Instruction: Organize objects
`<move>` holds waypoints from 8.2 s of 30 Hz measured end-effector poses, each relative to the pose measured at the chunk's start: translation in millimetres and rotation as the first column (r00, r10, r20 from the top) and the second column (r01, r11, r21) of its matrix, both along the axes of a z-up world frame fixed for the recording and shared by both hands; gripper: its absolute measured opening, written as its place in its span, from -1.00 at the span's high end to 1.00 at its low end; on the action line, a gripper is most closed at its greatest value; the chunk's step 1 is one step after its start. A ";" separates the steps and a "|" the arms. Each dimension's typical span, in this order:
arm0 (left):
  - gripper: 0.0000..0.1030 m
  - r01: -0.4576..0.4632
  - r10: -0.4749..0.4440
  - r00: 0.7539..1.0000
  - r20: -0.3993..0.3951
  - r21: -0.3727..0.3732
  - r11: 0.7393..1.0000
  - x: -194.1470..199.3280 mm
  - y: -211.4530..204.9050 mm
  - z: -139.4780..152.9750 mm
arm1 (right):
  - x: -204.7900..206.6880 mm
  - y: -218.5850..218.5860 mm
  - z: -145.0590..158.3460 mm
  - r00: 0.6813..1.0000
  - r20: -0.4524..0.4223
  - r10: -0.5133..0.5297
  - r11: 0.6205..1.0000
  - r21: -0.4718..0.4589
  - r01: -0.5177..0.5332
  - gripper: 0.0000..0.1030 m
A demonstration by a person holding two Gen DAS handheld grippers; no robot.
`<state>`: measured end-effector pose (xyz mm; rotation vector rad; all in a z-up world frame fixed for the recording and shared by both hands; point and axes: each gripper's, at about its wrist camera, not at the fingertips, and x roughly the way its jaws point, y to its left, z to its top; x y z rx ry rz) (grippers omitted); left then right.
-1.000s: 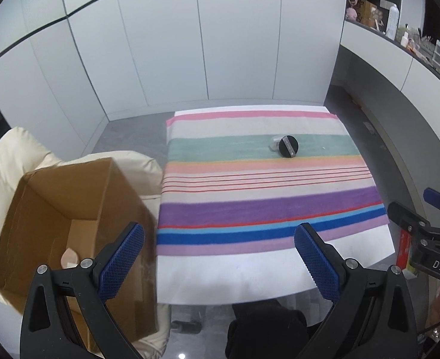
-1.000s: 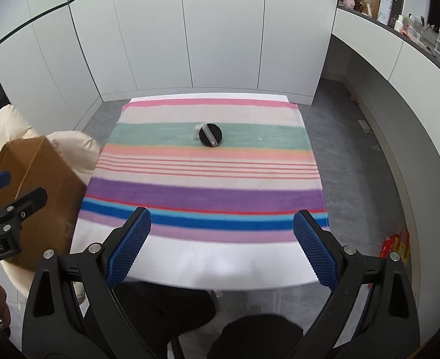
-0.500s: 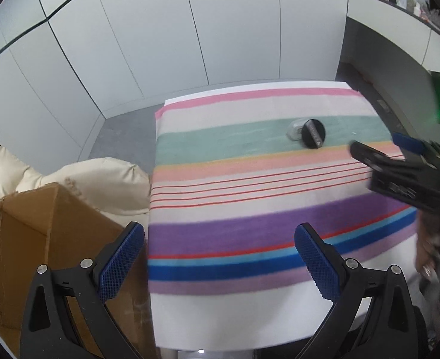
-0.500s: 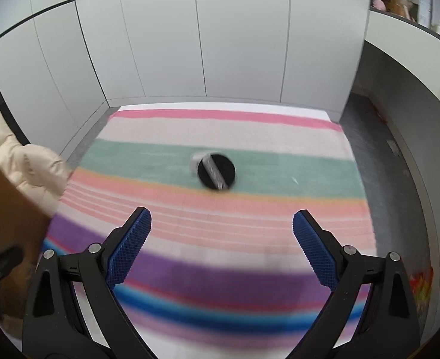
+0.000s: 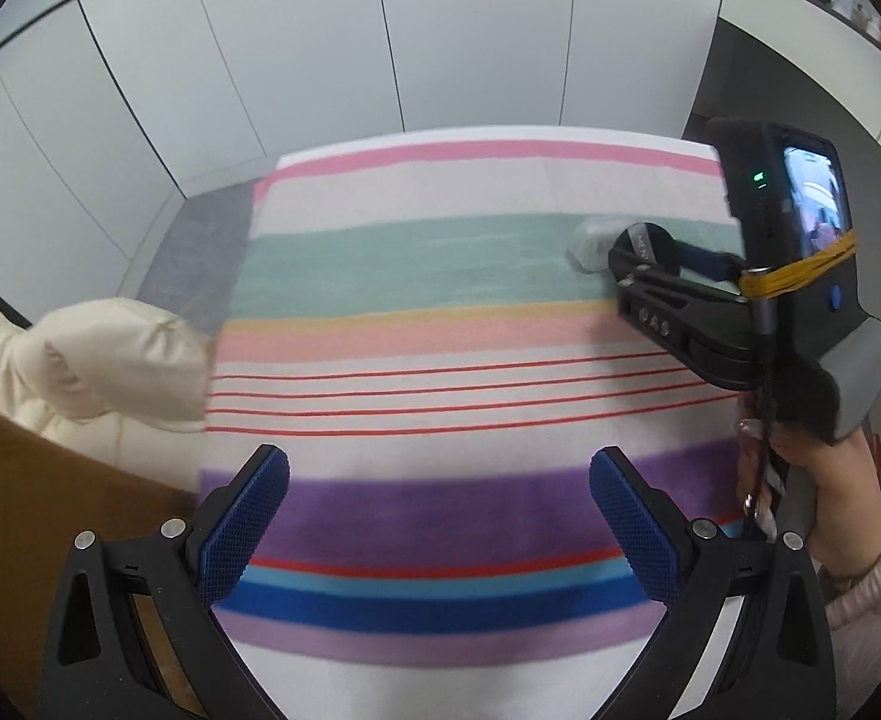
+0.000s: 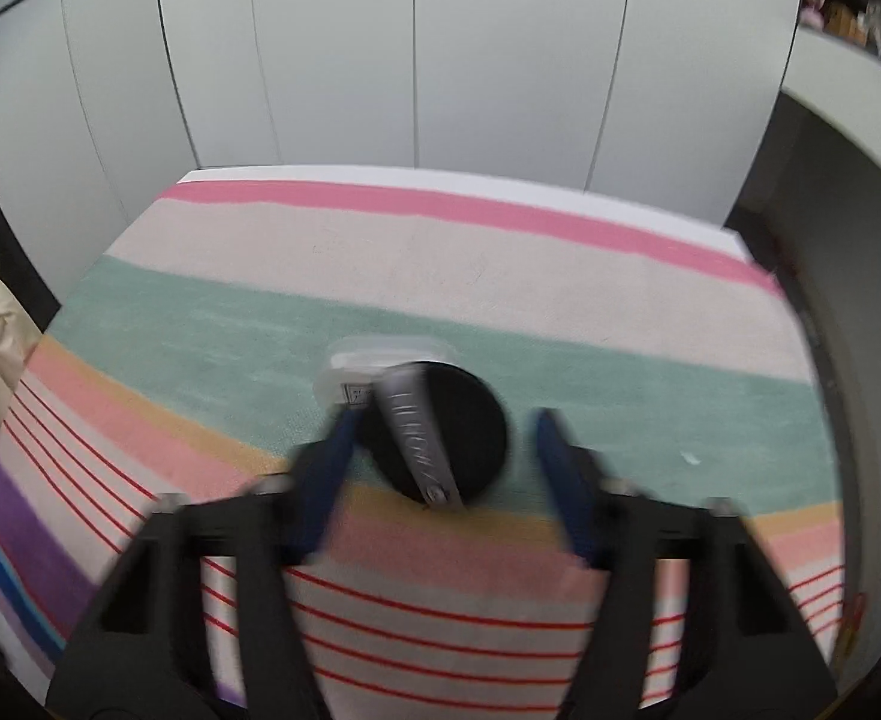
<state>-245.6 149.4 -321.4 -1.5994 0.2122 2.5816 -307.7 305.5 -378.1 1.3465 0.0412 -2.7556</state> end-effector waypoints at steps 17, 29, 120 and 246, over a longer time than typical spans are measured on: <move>-0.96 -0.026 0.024 0.999 0.021 0.087 0.996 -117.8 107.2 -58.8 | 40.0 122.4 9.4 0.979 0.026 -0.203 0.974 -0.095 0.205 0.14; -0.14 -0.079 0.080 0.996 -0.033 0.047 0.996 -153.3 128.2 -72.5 | 49.7 145.0 7.9 0.976 0.053 -0.212 0.972 -0.098 0.216 0.14; -0.14 -0.036 0.035 0.944 -0.328 0.003 0.999 208.1 -28.1 295.7 | 314.4 39.5 349.3 0.990 -0.113 -0.088 0.991 -0.108 0.076 0.14; -0.98 -0.125 0.125 0.992 -0.002 -0.102 0.987 257.7 -230.7 359.3 | 345.4 -197.6 414.1 0.980 0.181 -0.082 0.993 -0.064 0.095 -0.93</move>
